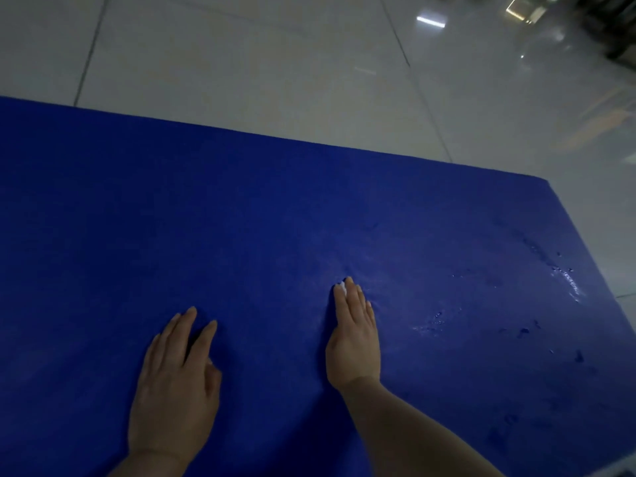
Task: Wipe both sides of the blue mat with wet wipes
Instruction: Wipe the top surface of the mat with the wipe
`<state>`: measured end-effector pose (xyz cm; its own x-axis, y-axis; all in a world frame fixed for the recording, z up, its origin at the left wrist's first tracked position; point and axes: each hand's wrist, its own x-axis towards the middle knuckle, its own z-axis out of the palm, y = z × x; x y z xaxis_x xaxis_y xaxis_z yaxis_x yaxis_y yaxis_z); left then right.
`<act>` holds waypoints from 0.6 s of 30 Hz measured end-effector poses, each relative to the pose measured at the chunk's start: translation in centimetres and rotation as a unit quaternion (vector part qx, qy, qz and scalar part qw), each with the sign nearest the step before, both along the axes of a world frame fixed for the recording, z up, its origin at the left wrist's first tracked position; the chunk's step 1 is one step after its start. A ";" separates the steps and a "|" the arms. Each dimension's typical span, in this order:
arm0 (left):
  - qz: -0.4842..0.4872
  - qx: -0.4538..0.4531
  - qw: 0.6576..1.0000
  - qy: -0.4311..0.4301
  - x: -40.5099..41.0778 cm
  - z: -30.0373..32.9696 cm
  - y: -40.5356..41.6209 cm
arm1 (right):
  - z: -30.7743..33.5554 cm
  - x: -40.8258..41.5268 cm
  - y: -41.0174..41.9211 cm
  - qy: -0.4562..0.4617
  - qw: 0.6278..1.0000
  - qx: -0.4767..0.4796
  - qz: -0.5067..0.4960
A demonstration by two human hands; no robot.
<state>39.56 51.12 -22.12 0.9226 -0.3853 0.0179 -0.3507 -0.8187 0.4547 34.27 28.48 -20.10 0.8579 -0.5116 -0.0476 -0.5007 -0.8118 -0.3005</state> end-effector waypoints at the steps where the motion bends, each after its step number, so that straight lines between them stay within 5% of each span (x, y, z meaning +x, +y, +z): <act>1: 0.001 -0.003 1.000 -0.007 0.0 0.1 0.0 | 0.0 0.0 0.0 -0.002 1.000 -0.004 -0.002; 18: -0.015 -0.008 0.999 -0.031 0.5 0.4 0.1 | 2.0 2.4 4.9 0.044 0.998 -0.016 -0.048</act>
